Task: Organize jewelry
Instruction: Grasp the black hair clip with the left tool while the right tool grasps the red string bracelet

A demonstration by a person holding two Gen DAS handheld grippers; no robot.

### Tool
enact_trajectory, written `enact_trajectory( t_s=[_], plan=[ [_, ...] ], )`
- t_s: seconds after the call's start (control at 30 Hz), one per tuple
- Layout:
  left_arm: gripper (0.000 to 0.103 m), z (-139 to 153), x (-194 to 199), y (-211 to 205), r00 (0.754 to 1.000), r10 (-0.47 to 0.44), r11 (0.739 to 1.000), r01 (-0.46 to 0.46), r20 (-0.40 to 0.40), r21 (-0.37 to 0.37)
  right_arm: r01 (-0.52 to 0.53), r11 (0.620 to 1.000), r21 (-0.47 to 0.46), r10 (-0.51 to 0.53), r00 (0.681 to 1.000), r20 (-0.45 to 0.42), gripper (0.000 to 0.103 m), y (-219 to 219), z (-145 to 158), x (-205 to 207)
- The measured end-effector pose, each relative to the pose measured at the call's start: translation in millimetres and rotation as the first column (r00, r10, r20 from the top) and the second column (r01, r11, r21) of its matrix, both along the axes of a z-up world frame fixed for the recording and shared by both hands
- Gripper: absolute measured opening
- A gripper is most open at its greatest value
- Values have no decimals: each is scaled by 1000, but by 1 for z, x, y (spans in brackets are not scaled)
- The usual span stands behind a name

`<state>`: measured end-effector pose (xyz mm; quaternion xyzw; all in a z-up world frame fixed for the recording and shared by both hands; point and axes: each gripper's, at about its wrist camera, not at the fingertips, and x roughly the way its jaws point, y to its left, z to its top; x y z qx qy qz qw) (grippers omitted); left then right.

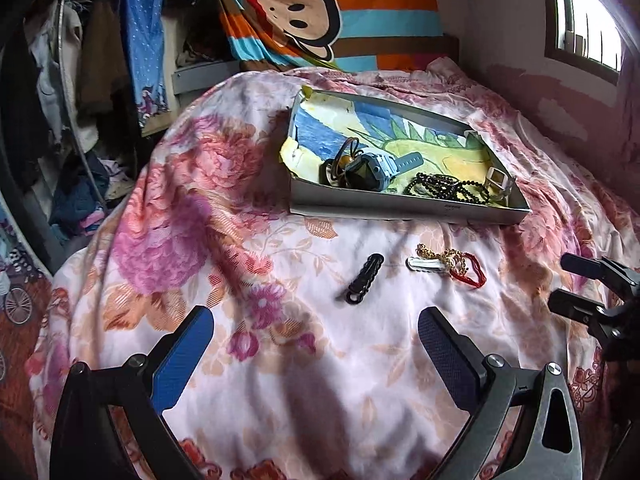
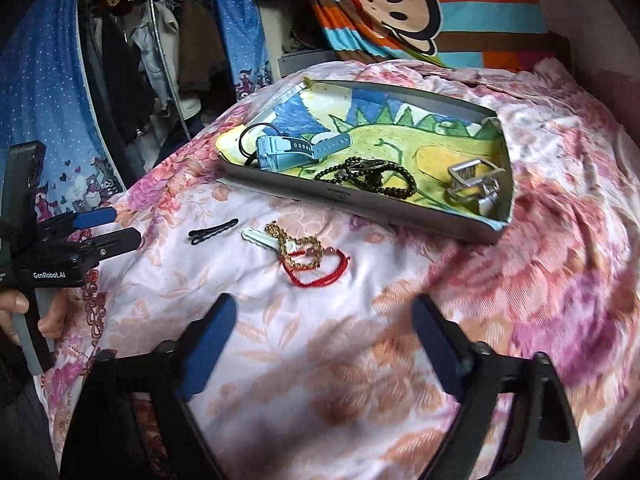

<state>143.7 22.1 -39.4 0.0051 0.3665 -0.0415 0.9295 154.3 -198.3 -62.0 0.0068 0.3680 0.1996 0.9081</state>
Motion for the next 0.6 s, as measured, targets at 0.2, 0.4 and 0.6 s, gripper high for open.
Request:
enact_trajectory(
  t_s=[0.2, 0.4, 0.6],
  plan=[
    [96, -7, 21, -10, 997, -75, 997, 75, -14, 28, -42, 998, 43, 45, 997, -63, 77, 5, -19, 23],
    [78, -19, 38, -20, 991, -121, 992, 123, -54, 30, -68, 997, 21, 69, 995, -71, 64, 20, -32, 40],
    [44, -28, 47, -23, 987, -147, 989, 146, -61, -14, -95, 995, 15, 96, 991, -94, 55, 33, -44, 51]
  ],
)
